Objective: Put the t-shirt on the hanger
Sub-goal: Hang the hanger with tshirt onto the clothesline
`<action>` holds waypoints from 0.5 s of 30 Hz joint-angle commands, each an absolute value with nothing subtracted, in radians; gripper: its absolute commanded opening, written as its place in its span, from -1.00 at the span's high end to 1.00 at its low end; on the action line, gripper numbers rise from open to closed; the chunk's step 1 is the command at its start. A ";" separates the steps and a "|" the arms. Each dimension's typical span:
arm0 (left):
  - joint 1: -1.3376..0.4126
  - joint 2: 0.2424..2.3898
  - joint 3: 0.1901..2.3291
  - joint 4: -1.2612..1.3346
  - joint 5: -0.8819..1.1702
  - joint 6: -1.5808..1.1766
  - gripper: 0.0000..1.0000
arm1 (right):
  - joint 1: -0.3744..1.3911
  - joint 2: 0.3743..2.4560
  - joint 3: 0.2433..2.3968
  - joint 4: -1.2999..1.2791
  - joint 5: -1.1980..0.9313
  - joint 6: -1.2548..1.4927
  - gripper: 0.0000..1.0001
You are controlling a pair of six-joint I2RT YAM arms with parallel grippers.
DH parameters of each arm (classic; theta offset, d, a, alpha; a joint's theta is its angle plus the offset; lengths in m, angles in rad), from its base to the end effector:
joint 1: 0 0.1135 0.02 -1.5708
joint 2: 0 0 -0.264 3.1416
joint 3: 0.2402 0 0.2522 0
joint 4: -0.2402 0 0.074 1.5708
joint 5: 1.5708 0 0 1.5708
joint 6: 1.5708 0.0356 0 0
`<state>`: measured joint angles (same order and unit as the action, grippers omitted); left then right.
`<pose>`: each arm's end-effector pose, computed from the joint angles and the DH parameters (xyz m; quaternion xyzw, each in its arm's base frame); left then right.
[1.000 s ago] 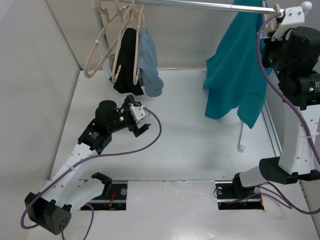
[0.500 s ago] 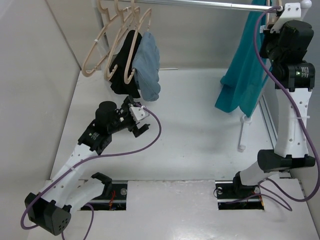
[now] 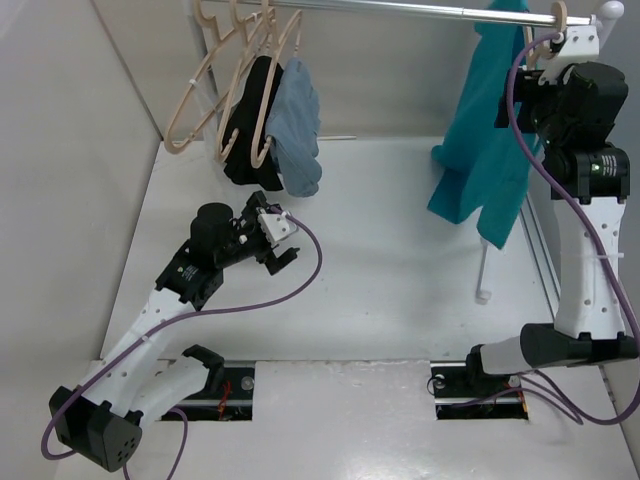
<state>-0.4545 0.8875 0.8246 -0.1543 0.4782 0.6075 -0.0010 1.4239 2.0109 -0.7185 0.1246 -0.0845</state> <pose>0.1767 -0.1046 0.3400 0.5115 0.5780 -0.1376 0.6208 0.2605 -0.0047 0.5460 0.0097 0.7516 -0.0749 0.6552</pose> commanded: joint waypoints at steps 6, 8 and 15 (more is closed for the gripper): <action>-0.456 0.876 0.805 -0.127 0.520 0.568 -1.00 | 0.081 1.246 1.944 -0.730 0.293 -0.207 -0.98; -0.456 0.876 0.805 -0.136 0.529 0.568 -1.00 | 0.129 1.198 1.931 -0.721 0.336 -0.254 -0.98; -0.456 0.876 0.824 -0.184 0.520 0.586 -1.00 | 0.282 1.088 1.940 -0.672 0.528 -0.406 -0.98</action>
